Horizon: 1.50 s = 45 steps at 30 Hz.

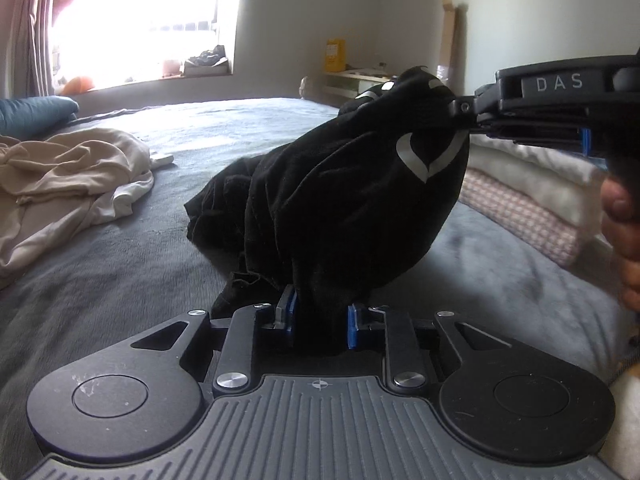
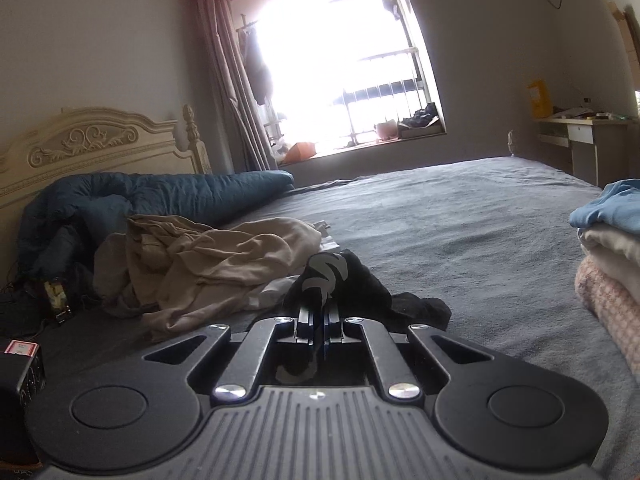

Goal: Fold clothes
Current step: 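Grasp the crumpled black T-shirt with both grippers at separate edges, then lift and shake the black T-shirt with both grippers to untangle it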

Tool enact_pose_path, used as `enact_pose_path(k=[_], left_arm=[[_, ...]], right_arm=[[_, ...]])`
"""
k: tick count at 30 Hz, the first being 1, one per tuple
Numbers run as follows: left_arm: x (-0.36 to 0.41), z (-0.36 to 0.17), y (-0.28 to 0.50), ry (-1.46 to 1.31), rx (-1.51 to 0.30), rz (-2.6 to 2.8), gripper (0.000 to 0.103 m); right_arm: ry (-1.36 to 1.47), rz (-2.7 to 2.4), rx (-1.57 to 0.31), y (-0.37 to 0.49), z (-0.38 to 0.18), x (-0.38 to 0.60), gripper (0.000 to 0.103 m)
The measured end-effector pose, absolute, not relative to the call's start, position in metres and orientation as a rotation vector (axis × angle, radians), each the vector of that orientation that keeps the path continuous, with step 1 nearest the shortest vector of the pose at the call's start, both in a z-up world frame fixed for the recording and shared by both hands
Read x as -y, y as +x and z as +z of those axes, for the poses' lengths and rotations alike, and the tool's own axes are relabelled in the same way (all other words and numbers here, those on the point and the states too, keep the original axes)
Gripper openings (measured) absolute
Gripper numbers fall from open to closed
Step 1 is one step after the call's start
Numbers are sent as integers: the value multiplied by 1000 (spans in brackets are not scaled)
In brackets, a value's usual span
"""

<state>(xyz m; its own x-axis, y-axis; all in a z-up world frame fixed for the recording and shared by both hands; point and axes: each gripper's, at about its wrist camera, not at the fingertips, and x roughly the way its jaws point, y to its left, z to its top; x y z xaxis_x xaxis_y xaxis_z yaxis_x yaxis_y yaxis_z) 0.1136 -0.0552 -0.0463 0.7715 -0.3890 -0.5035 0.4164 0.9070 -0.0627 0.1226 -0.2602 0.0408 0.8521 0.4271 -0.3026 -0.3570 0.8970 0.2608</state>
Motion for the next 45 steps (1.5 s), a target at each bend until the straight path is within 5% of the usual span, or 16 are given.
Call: enact_pose_path(k=[12, 19, 27, 31, 37, 45], left_arm=[[34, -58, 33, 29, -586, -452, 29], [31, -51, 23, -4, -565, -474, 45], [57, -52, 49, 53, -543, -503, 58], [68, -72, 66, 89, -617, -488, 54], [61, -76, 38, 114, -570, -540, 54], [64, -92, 16, 125, -597, -560, 54]], right_arm=[[177, 277, -507, 39, -16, 280, 5], [120, 125, -613, 12, -63, 296, 16], [238, 51, -580, -6, -55, 350, 20], [289, 157, -509, -8, -41, 357, 23], [140, 415, -415, 16, -17, 319, 56], [-121, 665, -514, 69, -26, 236, 50]])
